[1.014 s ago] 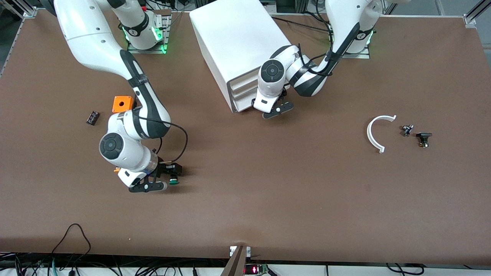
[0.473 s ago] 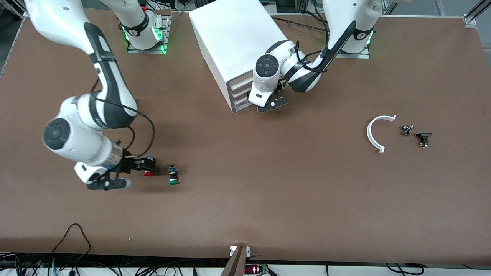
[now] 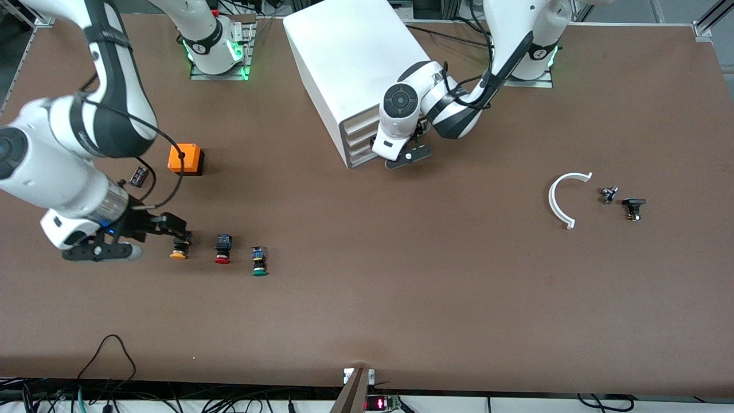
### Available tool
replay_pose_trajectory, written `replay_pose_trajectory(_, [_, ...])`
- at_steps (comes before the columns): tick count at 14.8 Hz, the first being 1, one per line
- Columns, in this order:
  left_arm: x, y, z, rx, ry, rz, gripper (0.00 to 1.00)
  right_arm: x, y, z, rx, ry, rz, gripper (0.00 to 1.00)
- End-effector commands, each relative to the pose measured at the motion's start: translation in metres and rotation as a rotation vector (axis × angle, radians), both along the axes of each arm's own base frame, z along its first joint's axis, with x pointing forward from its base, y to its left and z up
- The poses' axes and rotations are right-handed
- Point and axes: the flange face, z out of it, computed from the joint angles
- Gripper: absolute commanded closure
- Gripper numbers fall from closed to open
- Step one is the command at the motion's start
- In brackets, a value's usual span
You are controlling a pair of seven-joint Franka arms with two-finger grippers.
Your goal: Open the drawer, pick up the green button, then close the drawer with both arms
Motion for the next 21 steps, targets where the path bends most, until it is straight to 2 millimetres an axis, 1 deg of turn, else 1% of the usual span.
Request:
replay_pose_trajectory(1, [0.038,0.021,0.034,-0.022,0.033,-0.041,0.01,-0.034,-0.013,0.038,-0.029,0.015,0.001,0.0])
replay_pose_trajectory(3, [0.071,0.048,0.052,-0.032,0.047,-0.066,0.01,-0.044,-0.02,0.064,-0.031,0.006,-0.008,0.0])
replay_pose_trajectory(5, [0.099,0.072,0.08,-0.045,0.062,-0.114,0.01,-0.053,-0.027,0.083,-0.026,0.003,-0.033,0.0])
replay_pose_trajectory(6, [0.112,0.086,0.093,-0.053,0.072,-0.137,0.01,-0.056,-0.029,0.087,-0.023,0.025,-0.071,0.0])
replay_pose_trajectory(8, [0.142,0.124,0.117,-0.08,0.09,-0.191,0.01,-0.063,-0.029,0.114,-0.024,0.052,-0.122,0.0])
replay_pose_trajectory(9, [0.152,0.138,0.133,-0.087,0.081,-0.221,0.01,-0.067,-0.029,0.129,-0.029,0.071,-0.121,0.0])
replay_pose_trajectory(11, [0.177,0.174,0.161,-0.123,0.039,-0.317,0.01,-0.074,-0.021,0.157,-0.064,0.079,-0.104,0.0])
replay_pose_trajectory(12, [0.192,0.193,0.175,-0.14,0.003,-0.363,0.01,-0.077,-0.02,0.167,-0.062,0.082,-0.101,0.0])
replay_pose_trajectory(13, [0.202,0.211,0.185,-0.144,-0.014,-0.386,0.01,-0.08,-0.024,0.172,-0.067,0.091,-0.094,0.0])
replay_pose_trajectory(14, [0.208,0.23,0.193,-0.145,-0.011,-0.39,0.01,-0.084,-0.027,0.179,-0.058,0.085,-0.067,0.0])
replay_pose_trajectory(15, [0.211,0.244,0.206,-0.142,-0.019,-0.391,0.01,-0.088,-0.027,0.186,-0.056,0.075,-0.042,0.0])
replay_pose_trajectory(16, [0.212,0.254,0.216,-0.142,-0.02,-0.395,0.01,-0.091,-0.025,0.191,-0.055,0.067,-0.039,0.0])
replay_pose_trajectory(17, [0.213,0.264,0.232,-0.139,-0.032,-0.399,0.01,-0.095,-0.026,0.195,-0.056,0.068,-0.038,0.0])
replay_pose_trajectory(19, [0.21,0.275,0.252,-0.13,-0.036,-0.426,0.01,-0.102,-0.026,0.205,-0.053,0.061,-0.028,0.0])
replay_pose_trajectory(20, [0.209,0.284,0.265,-0.099,-0.057,-0.452,0.01,-0.107,-0.026,0.212,-0.052,0.047,-0.023,0.0])
replay_pose_trajectory(21, [0.208,0.286,0.275,-0.066,-0.075,-0.49,0.01,-0.11,-0.027,0.217,-0.051,0.038,-0.018,0.0])
